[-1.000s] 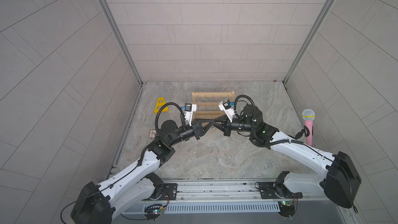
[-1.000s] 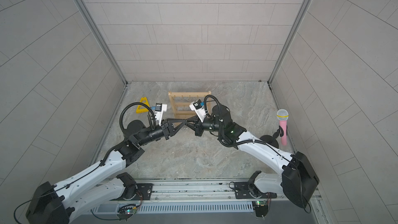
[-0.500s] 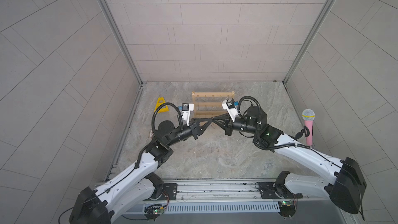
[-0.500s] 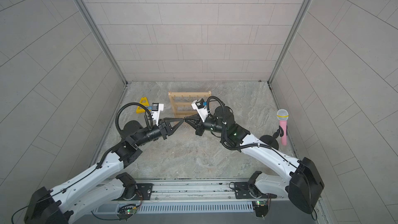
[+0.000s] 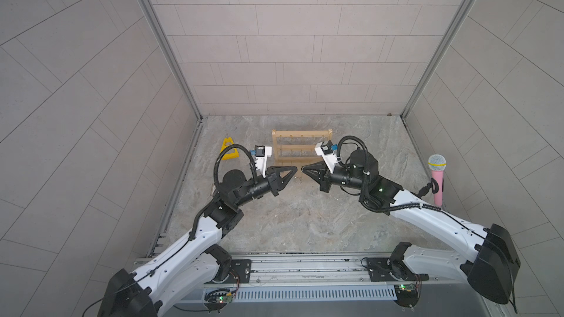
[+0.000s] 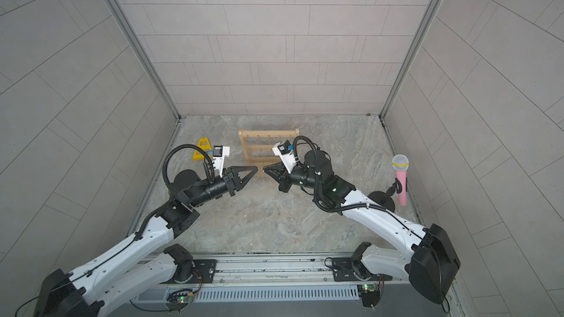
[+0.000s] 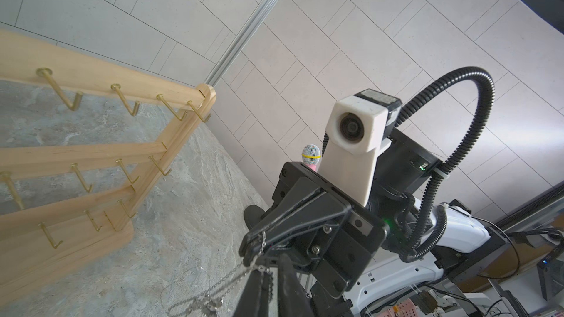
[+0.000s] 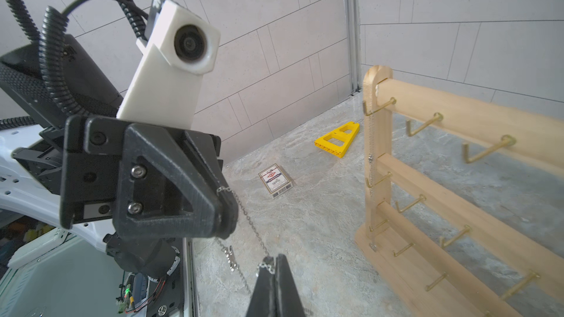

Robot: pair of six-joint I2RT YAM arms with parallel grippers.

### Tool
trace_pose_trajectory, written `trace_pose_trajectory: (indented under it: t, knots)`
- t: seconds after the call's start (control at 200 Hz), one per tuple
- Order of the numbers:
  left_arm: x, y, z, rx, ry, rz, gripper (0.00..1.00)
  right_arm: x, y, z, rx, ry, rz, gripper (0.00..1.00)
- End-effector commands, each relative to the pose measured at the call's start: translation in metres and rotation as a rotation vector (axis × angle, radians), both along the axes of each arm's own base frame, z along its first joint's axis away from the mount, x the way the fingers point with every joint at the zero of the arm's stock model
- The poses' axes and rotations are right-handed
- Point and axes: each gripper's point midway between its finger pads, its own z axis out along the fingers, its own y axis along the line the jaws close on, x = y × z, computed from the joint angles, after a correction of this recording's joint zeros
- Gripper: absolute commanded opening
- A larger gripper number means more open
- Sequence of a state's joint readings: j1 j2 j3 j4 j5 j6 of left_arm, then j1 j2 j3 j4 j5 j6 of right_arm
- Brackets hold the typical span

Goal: Hang the necklace on the jewelry display stand
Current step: Pick up the necklace from the center of the board, then hang the necklace on the stand.

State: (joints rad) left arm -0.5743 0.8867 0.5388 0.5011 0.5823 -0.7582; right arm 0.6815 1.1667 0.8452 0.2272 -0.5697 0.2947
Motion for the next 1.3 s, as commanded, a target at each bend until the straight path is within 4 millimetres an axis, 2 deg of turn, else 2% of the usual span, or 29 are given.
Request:
trace_pose_trajectory:
  t: [0.0, 0.36, 0.585, 0.961, 1.296]
  knots:
    - [0.005, 0.0, 0.025, -0.026, -0.063, 0.006, 0.12, 0.008, -0.008, 0.025, 0.025, -0.061, -0.033, 0.0]
    - [0.025, -0.004, 0.051, -0.05, -0.114, 0.033, 0.12, 0.037, -0.004, 0.051, -0.08, -0.146, -0.034, 0.0]
    - [0.045, 0.003, 0.067, -0.061, -0.142, 0.075, 0.11, 0.063, -0.001, 0.064, -0.105, -0.173, -0.033, 0.0]
    - [0.071, 0.006, 0.073, -0.072, -0.152, 0.11, 0.11, 0.1, -0.002, 0.075, -0.093, -0.176, -0.045, 0.0]
    - [0.079, 0.004, 0.073, -0.079, -0.151, 0.113, 0.11, 0.118, -0.002, 0.081, -0.087, -0.173, -0.036, 0.0]
